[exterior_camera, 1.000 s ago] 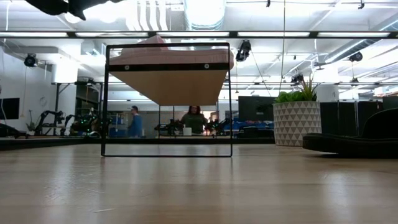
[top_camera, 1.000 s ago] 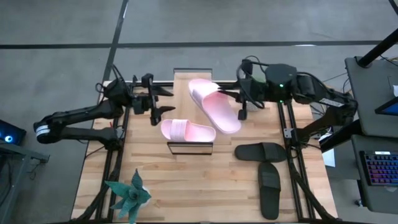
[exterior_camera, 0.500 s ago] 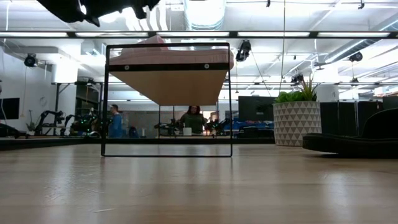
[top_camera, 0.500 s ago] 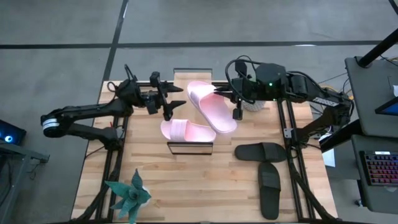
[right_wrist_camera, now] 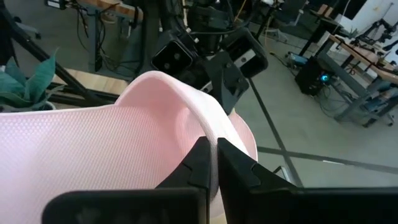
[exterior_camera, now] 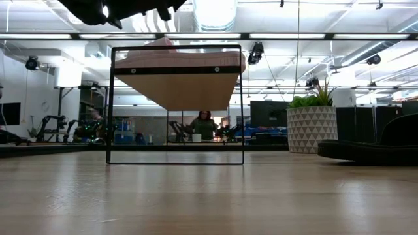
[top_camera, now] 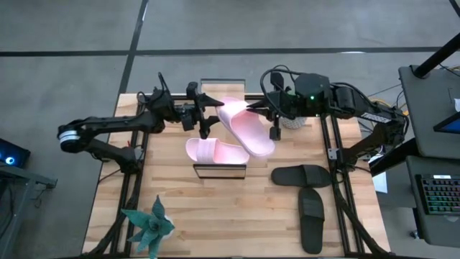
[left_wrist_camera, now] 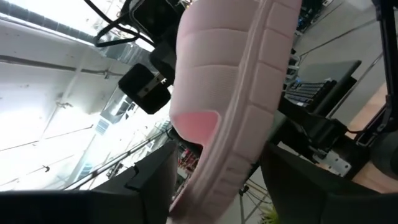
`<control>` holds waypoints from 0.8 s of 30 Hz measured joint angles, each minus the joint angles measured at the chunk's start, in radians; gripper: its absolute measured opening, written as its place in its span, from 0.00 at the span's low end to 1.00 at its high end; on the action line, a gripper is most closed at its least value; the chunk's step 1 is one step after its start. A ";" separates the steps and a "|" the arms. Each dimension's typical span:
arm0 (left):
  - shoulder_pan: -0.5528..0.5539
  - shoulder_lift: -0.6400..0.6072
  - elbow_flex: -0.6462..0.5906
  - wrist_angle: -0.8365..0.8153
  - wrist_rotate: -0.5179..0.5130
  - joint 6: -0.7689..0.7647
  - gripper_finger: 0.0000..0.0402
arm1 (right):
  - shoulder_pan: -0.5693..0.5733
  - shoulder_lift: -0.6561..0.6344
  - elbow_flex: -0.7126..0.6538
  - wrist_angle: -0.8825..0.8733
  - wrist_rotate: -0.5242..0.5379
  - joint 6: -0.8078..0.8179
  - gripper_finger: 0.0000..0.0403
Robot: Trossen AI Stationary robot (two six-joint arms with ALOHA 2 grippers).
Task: Pick and place slides into the shelf
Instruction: Put the pink slipper on the shelf
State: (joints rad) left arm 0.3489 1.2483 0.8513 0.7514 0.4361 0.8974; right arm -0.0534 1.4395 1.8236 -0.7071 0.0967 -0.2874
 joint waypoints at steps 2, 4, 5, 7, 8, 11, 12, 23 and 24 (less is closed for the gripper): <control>-0.004 0.013 0.009 0.001 0.000 0.001 0.47 | 0.001 0.000 0.000 -0.001 -0.002 0.000 0.02; -0.004 0.021 0.014 -0.001 0.001 0.001 0.40 | 0.000 0.000 0.000 -0.001 -0.002 0.000 0.02; -0.004 0.024 0.018 -0.002 0.001 0.001 0.35 | 0.000 0.000 0.000 -0.001 -0.002 0.001 0.02; -0.004 0.026 0.021 -0.007 0.003 0.002 0.25 | 0.000 0.000 0.000 -0.001 -0.001 0.007 0.02; -0.004 0.026 0.023 -0.007 0.005 0.003 0.19 | 0.000 -0.001 0.000 0.000 0.000 0.010 0.02; -0.005 0.024 0.024 -0.009 0.007 0.003 0.07 | 0.000 -0.002 0.000 0.002 0.000 0.005 0.02; -0.005 0.020 0.024 -0.011 0.003 0.003 0.07 | 0.000 -0.002 0.000 0.002 0.001 0.001 0.02; -0.005 -0.047 0.008 -0.174 -0.129 0.002 0.07 | 0.000 -0.017 0.005 -0.046 0.202 -0.161 0.22; -0.005 -0.052 0.006 -0.176 -0.138 0.002 0.07 | 0.000 -0.018 0.006 -0.046 0.226 -0.177 0.25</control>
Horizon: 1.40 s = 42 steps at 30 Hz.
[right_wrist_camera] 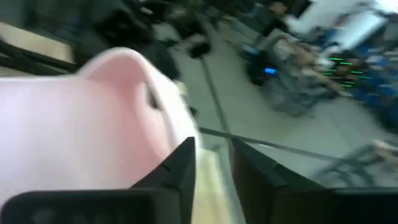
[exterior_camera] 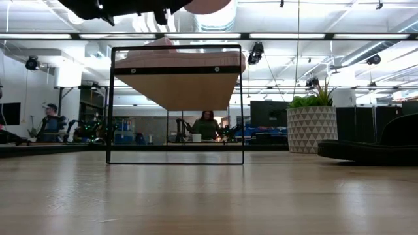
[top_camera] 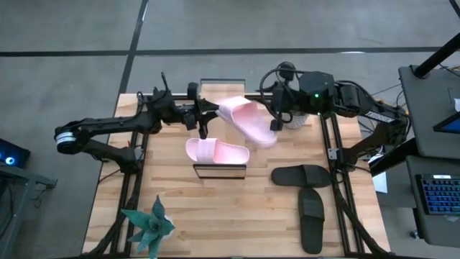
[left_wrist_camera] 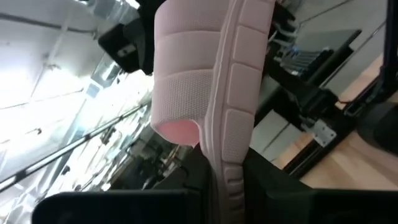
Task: Pick and place slides into the shelf
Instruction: Put the pink slipper on the shelf
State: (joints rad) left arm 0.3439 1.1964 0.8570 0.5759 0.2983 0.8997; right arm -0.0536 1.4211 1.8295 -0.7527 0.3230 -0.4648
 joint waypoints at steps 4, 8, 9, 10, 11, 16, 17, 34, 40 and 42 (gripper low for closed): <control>-0.001 -0.028 -0.002 -0.048 -0.063 0.008 0.07 | 0.000 -0.001 0.000 0.001 0.022 -0.082 0.35; 0.000 -0.040 -0.002 -0.135 -0.126 0.034 0.07 | 0.007 0.000 0.000 0.001 0.019 -0.160 0.41; 0.000 -0.039 -0.002 -0.150 -0.153 0.034 0.07 | 0.007 0.000 0.000 0.001 0.018 -0.178 0.42; 0.001 -0.038 -0.002 -0.157 -0.180 0.034 0.07 | 0.008 0.001 0.000 0.003 0.017 -0.194 0.43; 0.002 -0.038 -0.002 -0.154 -0.204 0.034 0.07 | 0.008 0.002 0.000 0.006 0.017 -0.202 0.43; 0.001 -0.038 -0.002 -0.154 -0.347 0.066 0.07 | 0.008 -0.001 0.000 0.008 0.015 -0.194 0.44; -0.001 -0.038 -0.002 -0.152 -0.363 0.079 0.07 | 0.008 -0.002 0.000 0.009 0.015 -0.196 0.44; -0.081 -0.029 -0.002 -0.150 -0.566 0.344 0.06 | 0.030 0.023 0.000 0.005 0.018 -0.420 0.45; -0.131 -0.018 0.000 -0.148 -0.565 0.416 0.06 | 0.029 0.065 -0.001 0.008 0.074 -0.566 0.46; -0.136 -0.018 0.004 -0.147 -0.563 0.417 0.06 | 0.029 0.074 -0.001 0.005 0.105 -0.589 0.46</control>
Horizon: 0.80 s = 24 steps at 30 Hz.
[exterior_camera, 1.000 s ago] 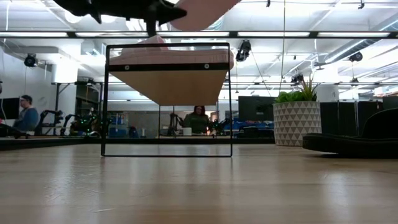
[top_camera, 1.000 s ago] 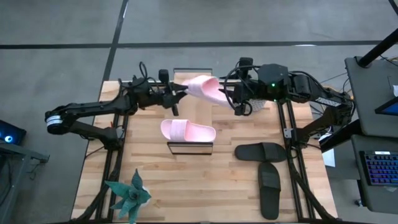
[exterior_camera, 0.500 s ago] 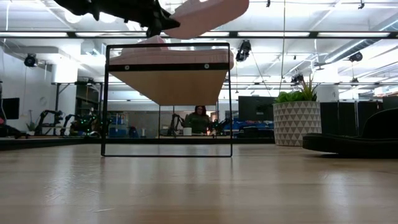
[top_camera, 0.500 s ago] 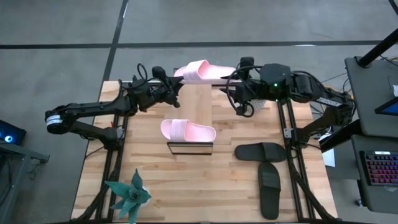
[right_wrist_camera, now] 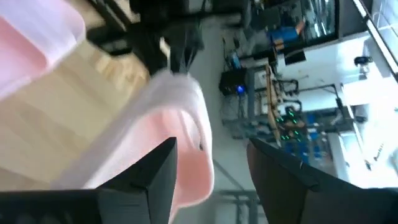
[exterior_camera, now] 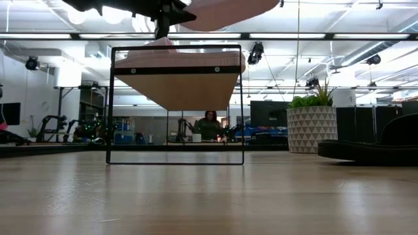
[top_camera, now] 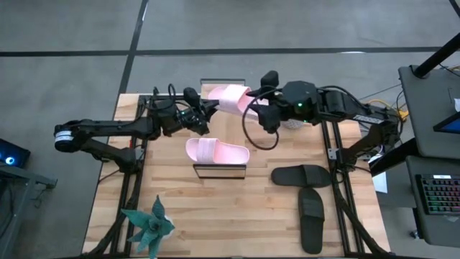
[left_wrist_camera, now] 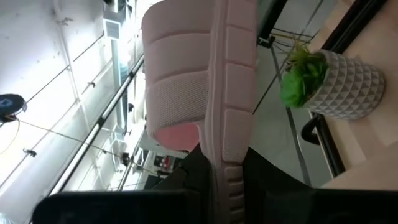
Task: Pick and place slides into the shelf
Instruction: Put the pink slipper on the shelf
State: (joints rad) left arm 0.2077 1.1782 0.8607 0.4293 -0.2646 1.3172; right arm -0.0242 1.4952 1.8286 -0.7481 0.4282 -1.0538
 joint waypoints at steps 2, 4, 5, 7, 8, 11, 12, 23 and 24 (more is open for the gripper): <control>-0.004 0.000 0.004 0.006 -0.005 0.001 0.06 | 0.000 0.011 0.000 0.003 0.006 -0.015 0.46; -0.007 0.000 0.008 0.006 -0.007 0.001 0.06 | 0.000 0.018 0.000 0.004 0.010 -0.034 0.45; -0.009 0.000 0.009 0.005 -0.008 0.001 0.06 | 0.000 0.022 0.000 0.008 0.010 -0.045 0.45; -0.013 0.000 0.011 0.005 -0.009 0.001 0.06 | 0.001 0.026 0.000 0.029 0.009 -0.050 0.44; -0.016 0.000 0.011 0.005 -0.009 0.001 0.06 | 0.000 0.028 0.000 0.033 0.009 -0.056 0.44; -0.027 0.000 0.012 0.005 -0.014 0.005 0.06 | 0.000 0.031 0.000 0.038 0.010 -0.079 0.42; -0.031 0.000 0.012 0.006 -0.016 0.007 0.06 | 0.000 0.032 0.000 0.038 0.009 -0.080 0.42; -0.056 0.000 0.012 0.007 0.005 0.017 0.06 | -0.001 0.032 0.000 0.041 0.007 -0.080 0.41; -0.058 0.000 0.012 0.007 0.012 0.027 0.06 | -0.001 0.032 0.000 0.040 0.006 -0.076 0.41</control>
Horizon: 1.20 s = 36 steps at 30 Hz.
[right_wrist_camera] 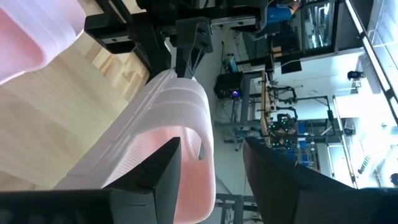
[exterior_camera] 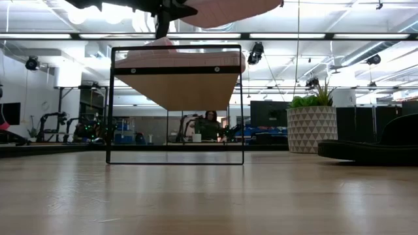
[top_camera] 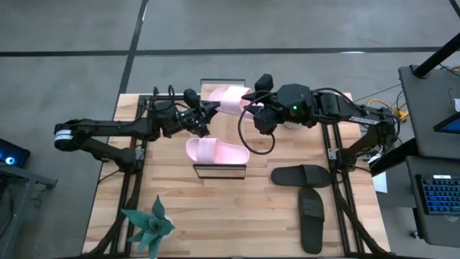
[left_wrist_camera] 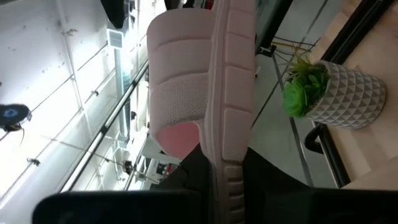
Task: Pick and place slides into the shelf
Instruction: Put the pink slipper on the shelf
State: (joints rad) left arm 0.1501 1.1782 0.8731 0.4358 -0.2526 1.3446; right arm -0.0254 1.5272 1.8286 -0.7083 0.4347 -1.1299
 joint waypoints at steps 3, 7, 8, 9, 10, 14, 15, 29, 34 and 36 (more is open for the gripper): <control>-0.009 0.000 0.010 0.000 0.007 0.006 0.06 | 0.000 0.000 0.000 -0.007 -0.001 0.029 0.41; -0.011 0.007 0.019 0.000 0.018 0.009 0.06 | 0.000 0.000 0.000 -0.051 0.000 0.059 0.41; -0.012 0.011 0.022 -0.001 0.019 0.009 0.06 | 0.000 0.000 0.000 -0.058 0.001 0.066 0.41; -0.013 0.016 0.028 0.001 0.021 0.016 0.06 | 0.000 0.000 0.000 -0.064 0.001 0.071 0.40; -0.013 0.020 0.031 0.005 0.024 0.028 0.06 | 0.000 0.000 0.000 -0.067 0.002 0.075 0.40; -0.019 0.052 0.050 0.008 0.030 0.054 0.06 | 0.000 0.000 0.000 -0.067 0.004 0.083 0.39; -0.021 0.063 0.057 0.006 0.030 0.054 0.06 | 0.000 0.000 0.000 -0.068 0.004 0.084 0.39; -0.032 0.089 0.090 0.000 0.033 0.050 0.06 | 0.000 0.001 0.000 -0.075 0.011 0.084 0.13; -0.034 0.087 0.098 -0.002 0.038 -0.157 0.13 | -0.001 0.000 0.000 -0.070 0.015 0.055 0.04; -0.035 0.080 0.102 -0.002 0.040 -0.222 0.20 | -0.001 -0.001 0.001 -0.063 0.015 0.049 0.03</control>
State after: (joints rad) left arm 0.1152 1.2581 0.9749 0.4343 -0.2124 1.1221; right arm -0.0265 1.5265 1.8294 -0.7711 0.4500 -1.0810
